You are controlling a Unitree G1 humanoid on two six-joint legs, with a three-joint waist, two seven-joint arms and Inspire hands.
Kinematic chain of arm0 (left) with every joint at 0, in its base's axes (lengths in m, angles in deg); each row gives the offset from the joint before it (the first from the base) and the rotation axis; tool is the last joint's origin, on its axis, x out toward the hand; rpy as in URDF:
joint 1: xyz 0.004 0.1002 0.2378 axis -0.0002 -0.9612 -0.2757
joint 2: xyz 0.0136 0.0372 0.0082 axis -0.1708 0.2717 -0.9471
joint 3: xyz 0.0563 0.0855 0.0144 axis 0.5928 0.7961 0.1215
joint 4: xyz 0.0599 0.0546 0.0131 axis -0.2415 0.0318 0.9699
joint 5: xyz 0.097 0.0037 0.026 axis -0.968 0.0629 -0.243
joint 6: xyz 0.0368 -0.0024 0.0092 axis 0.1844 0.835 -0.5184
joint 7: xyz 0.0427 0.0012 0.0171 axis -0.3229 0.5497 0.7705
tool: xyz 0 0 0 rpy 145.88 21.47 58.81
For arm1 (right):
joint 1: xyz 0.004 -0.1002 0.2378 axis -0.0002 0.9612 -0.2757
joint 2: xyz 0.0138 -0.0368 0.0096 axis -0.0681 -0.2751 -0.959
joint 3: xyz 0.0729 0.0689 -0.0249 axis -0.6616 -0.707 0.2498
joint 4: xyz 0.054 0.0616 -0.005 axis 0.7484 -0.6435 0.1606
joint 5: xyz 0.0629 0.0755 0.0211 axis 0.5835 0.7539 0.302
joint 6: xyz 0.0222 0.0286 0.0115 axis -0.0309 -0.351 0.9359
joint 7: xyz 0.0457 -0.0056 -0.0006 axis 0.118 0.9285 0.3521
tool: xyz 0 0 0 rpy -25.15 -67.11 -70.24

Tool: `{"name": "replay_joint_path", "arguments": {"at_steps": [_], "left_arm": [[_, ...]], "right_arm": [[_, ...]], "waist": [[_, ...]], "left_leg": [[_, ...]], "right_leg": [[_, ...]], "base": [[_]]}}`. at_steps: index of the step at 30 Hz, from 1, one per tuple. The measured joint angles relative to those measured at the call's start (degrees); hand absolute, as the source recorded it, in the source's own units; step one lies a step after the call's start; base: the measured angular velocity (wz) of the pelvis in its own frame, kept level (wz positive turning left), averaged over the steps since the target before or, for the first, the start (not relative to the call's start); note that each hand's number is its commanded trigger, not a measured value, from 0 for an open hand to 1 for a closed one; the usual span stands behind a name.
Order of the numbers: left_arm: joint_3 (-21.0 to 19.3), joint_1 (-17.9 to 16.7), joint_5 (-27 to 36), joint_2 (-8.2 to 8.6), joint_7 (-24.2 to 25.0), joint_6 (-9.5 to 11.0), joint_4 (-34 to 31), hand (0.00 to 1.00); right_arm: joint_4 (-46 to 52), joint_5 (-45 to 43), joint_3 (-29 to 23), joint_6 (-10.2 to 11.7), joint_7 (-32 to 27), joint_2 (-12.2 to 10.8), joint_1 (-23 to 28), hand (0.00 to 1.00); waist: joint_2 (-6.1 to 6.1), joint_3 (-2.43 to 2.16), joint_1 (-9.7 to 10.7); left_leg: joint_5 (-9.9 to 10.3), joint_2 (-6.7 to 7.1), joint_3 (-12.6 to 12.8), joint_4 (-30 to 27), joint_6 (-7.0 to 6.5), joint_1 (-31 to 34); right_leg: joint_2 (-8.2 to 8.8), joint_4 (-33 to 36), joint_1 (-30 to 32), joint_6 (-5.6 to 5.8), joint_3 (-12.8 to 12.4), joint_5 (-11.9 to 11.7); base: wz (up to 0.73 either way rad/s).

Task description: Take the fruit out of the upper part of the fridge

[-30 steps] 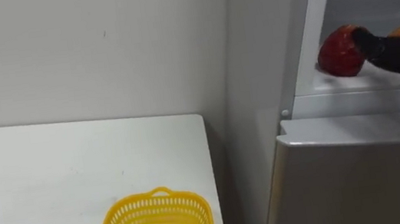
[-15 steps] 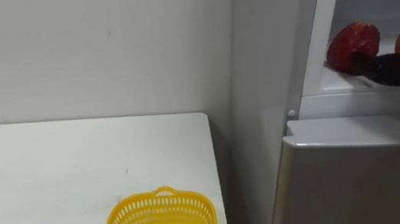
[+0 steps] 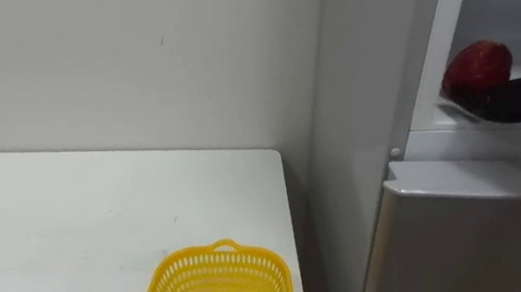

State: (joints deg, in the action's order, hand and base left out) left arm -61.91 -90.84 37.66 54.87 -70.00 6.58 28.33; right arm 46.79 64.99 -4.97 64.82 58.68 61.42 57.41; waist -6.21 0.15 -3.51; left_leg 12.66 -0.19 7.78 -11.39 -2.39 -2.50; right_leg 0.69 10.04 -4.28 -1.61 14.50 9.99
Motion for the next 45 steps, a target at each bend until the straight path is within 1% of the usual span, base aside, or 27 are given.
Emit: {"name": "replay_joint_path", "arguments": {"at_steps": [4, 6, 9, 11, 14, 17, 19, 26, 28, 31, 35, 37, 39, 42, 45], "left_arm": [[0.00, -0.08, -0.03, 0.00, 0.03, -0.09, -0.07, 0.00], [0.00, -0.10, 0.00, -0.01, 0.06, -0.98, -0.63, 0.00], [0.00, -0.10, -0.01, -0.02, 0.09, -1.57, -1.58, 0.00], [0.00, -0.11, -0.08, -0.01, 0.23, -1.86, -1.99, 0.00], [-0.29, -0.14, -2.38, 0.03, 1.21, -2.13, -2.17, 0.00], [-0.28, -0.12, -2.41, 0.16, 1.47, -2.29, -2.29, 0.00], [-0.28, -0.43, -2.41, 0.16, 1.57, -2.41, -2.28, 0.00], [-0.27, -0.61, -2.43, 0.17, 1.58, -2.45, -2.28, 0.00], [-0.28, -0.52, -2.42, 0.17, 1.69, -2.45, -2.28, 0.00], [-0.35, -0.33, -2.39, 0.17, 2.23, -2.49, -2.28, 0.00], [-0.35, -0.27, -2.50, 0.24, 2.33, -3.44, -2.32, 0.00], [-0.38, -0.31, -2.50, 0.23, 2.33, -3.87, -2.31, 0.00], [-0.39, -0.34, -2.51, 0.23, 2.39, -4.84, -2.31, 0.00], [-0.41, -0.44, -2.51, 0.18, 2.61, -5.86, -2.31, 0.00], [-0.48, -0.41, -2.49, 0.12, 2.74, -6.39, -2.31, 0.00]], "right_arm": [[-0.94, 3.63, 0.10, -0.02, 1.84, 0.33, 0.00, 0.00], [-2.03, 6.77, 0.16, -0.04, 3.09, 0.62, -0.02, 0.00], [-2.56, 9.10, 0.18, -0.09, 5.06, 1.05, -0.04, 0.00], [-3.27, 9.23, 0.17, -0.09, 6.49, 1.05, -0.06, 0.00], [-4.54, 9.60, -0.05, -0.15, 8.94, 1.05, -0.10, 0.00], [-4.85, 9.61, -0.04, -0.23, 11.30, 1.04, -0.10, 0.00], [-5.05, 9.61, -0.05, -0.78, 12.35, 1.05, -0.10, 0.00], [-5.90, 9.81, -0.05, -0.86, 15.43, 1.12, -0.13, 0.00], [-6.93, 11.06, -0.09, -0.83, 16.00, 1.17, -0.51, 0.00], [-7.93, 13.45, -0.04, -0.85, 17.99, 1.92, -0.60, 0.00], [-11.62, 16.40, 0.04, -0.91, 21.38, 2.35, -2.59, 0.00], [-13.09, 18.08, 0.40, -1.46, 22.75, 2.81, -3.69, 0.00], [-13.86, 19.08, 0.41, -2.67, 24.41, 3.14, -4.37, 0.00], [-15.21, 19.78, 0.41, -3.45, 25.82, 3.42, -5.13, 0.00], [-15.88, 20.68, 0.44, -3.94, 26.59, 3.97, -5.15, 0.00]], "waist": [[-0.13, 0.05, -0.02], [-0.34, 0.12, -0.01], [-0.50, 0.18, -0.03], [-0.54, 0.17, 0.01], [-0.67, 0.09, 0.04], [-0.78, 0.02, 0.16], [-0.87, -0.05, 0.15], [-0.67, 0.02, 0.17], [-0.62, -0.01, 0.24], [-0.49, -0.12, 0.09], [-0.22, -0.28, 0.19], [-0.23, -0.30, 0.19], [-0.41, -0.41, 0.19], [-0.60, -0.55, 0.16], [-0.85, -0.70, 0.09]], "left_leg": [[0.00, 0.00, -0.04, -0.29, 0.00, -0.02], [0.00, 0.01, -0.04, -0.36, 0.00, -0.03], [0.00, 0.00, -0.04, -0.35, 0.00, -0.13], [0.00, -0.01, -0.06, -0.37, 0.00, -0.35], [0.02, -0.01, -0.11, -0.28, -0.01, -0.47], [0.03, -0.01, -0.10, -0.28, -0.02, -0.48], [0.03, -0.01, -0.10, -0.33, -0.03, -0.59], [0.03, -0.04, -0.11, -0.41, -0.02, -0.62], [0.03, -0.04, -0.11, -0.46, -0.03, -0.62], [0.03, -0.04, -0.12, -0.51, -0.03, -0.63], [0.02, -0.04, -0.11, -0.66, -0.03, -0.68], [0.00, -0.04, -0.10, -0.65, -0.05, -0.86], [-0.03, -0.05, -0.11, -0.66, -0.05, -0.90], [-0.03, -0.05, -0.11, -0.67, -0.06, -1.06], [-0.03, -0.05, -0.17, -0.67, -0.07, -1.08]], "right_leg": [[0.00, -0.05, -0.07, 0.00, 0.05, 0.00], [0.02, -0.07, -0.16, 0.00, 0.04, 0.00], [0.03, -0.07, -0.25, 0.00, -0.01, 0.00], [0.02, -0.09, -0.46, 0.00, -0.01, 0.00], [0.03, -0.05, -0.62, 0.00, 0.03, 0.00], [0.04, -0.03, -0.63, 0.00, 0.02, 0.00], [0.04, 0.00, -0.71, -0.01, 0.02, 0.00], [0.09, 0.54, -0.57, -0.01, 0.28, 0.00], [0.12, 0.55, -0.58, -0.01, 0.50, 0.00], [0.13, 0.57, -0.59, -0.01, 0.51, 0.00], [0.14, 0.59, -0.78, -0.01, 0.50, -0.01], [0.15, 0.63, -0.97, -0.01, 0.57, -0.01], [0.16, 0.62, -1.06, -0.01, 0.71, -0.01], [0.18, 0.61, -1.22, -0.02, 0.72, -0.01], [0.23, 0.61, -1.28, -0.02, 1.15, -0.02]], "base": [[0.00], [0.00], [0.00], [0.00], [0.00], [0.00], [0.00], [0.00], [0.00], [0.00], [0.00], [0.00], [0.00], [0.00], [0.00]]}}
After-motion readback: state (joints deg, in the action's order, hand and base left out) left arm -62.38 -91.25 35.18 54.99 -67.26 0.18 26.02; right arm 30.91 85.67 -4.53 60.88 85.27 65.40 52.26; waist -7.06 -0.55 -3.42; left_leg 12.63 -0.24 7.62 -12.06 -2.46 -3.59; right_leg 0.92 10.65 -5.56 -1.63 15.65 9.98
